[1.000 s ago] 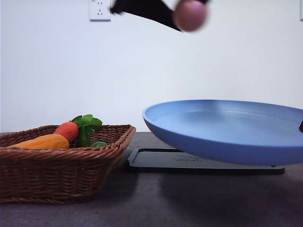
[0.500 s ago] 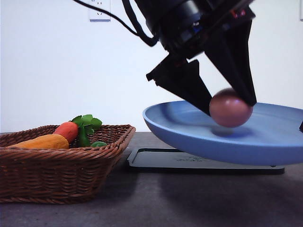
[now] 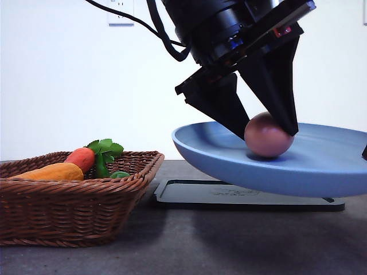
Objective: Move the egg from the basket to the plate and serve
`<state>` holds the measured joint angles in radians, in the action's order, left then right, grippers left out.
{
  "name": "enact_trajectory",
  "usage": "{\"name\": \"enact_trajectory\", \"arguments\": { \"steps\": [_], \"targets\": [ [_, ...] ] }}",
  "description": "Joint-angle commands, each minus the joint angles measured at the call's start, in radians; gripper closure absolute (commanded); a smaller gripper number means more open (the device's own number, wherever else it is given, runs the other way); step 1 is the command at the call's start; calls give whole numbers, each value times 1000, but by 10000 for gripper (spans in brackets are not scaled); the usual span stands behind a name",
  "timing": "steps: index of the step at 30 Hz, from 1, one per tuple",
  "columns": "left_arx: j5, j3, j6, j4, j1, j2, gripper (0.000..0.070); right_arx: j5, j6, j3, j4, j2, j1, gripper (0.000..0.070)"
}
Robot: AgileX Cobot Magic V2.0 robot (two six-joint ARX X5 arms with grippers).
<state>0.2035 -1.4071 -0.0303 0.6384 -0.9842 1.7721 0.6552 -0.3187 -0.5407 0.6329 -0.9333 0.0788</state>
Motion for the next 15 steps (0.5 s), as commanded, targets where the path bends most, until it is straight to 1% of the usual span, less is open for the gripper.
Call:
{"name": "enact_trajectory", "arguments": {
  "steps": [1,4,5,10,12,15],
  "targets": [
    [-5,-15,23,-11,-11,27,460,11,-7,-11,-7,-7,4,700],
    [-5,-15,24,-11,-11,27,455,11,-7,-11,-7,-7,4,700],
    [-5,-15,24,-11,-11,27,440,11,-7,-11,-7,-7,4,700],
    [-5,-15,23,-11,-11,27,296,30,-11,-11,-6,-7,4,700],
    [-5,-15,22,-11,-11,27,276,29,-18,-11,-7,-7,4,700],
    [-5,-15,11,-11,-11,27,272,29,-23,-11,-3,-8,4,700]
  ]
}}
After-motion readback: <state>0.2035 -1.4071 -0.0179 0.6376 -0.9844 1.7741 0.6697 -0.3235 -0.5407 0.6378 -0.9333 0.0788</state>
